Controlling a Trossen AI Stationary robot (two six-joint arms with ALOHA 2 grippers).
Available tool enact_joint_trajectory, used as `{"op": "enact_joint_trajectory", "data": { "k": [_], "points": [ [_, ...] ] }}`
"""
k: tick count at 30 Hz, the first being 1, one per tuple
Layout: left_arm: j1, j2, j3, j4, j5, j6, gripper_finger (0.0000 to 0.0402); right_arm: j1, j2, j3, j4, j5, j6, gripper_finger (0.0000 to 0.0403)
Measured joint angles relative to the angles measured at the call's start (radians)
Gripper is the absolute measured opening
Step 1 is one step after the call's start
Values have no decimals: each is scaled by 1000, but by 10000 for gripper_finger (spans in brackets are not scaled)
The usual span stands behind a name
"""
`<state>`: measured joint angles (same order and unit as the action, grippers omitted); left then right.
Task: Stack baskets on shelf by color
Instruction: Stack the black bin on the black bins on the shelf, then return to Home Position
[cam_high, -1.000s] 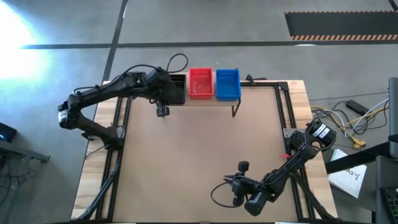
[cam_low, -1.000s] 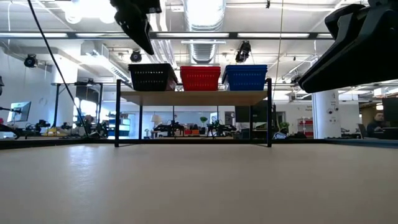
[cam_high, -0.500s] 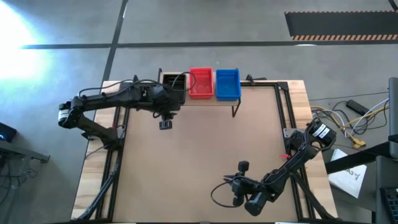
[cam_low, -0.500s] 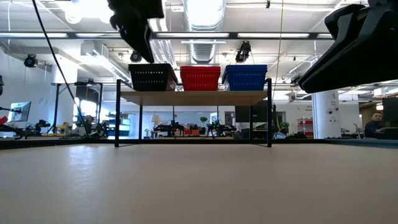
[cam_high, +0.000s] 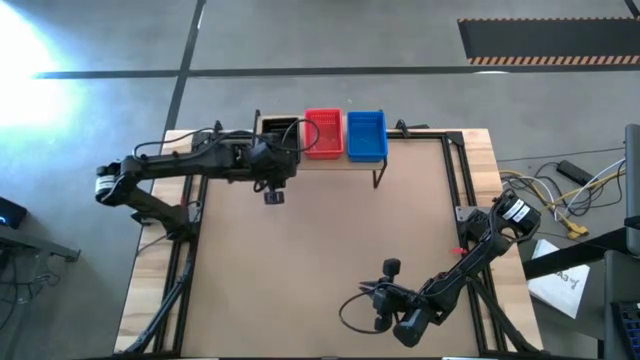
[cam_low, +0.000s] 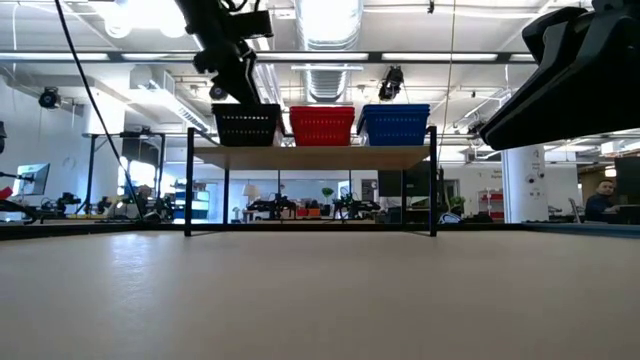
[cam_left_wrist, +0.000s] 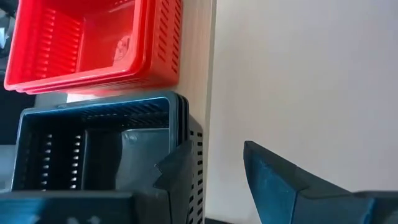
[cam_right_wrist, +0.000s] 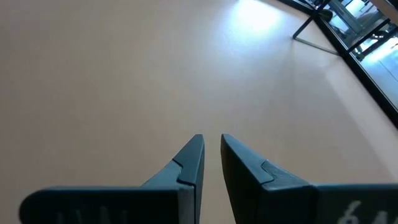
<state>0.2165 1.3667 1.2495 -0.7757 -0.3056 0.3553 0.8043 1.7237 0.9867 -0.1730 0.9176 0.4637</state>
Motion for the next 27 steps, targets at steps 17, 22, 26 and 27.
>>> {"op": "enact_joint_trajectory", "data": {
  "k": [17, 22, 26, 27],
  "points": [
    [31, 6, -18, 15, -78, 53, 128, 0, 0, 0, 0, 0, 0, 47],
    [25, 2, -18, 9, -77, 49, 128, 0, 0, -1, 0, 0, 1, 47],
    [8, -29, -7, 6, -75, 27, 128, 0, 0, -1, 0, 0, 1, 47],
    [3, -40, -4, 6, -75, 16, 128, 0, 0, -1, 0, 0, 1, 47]
  ]
}}
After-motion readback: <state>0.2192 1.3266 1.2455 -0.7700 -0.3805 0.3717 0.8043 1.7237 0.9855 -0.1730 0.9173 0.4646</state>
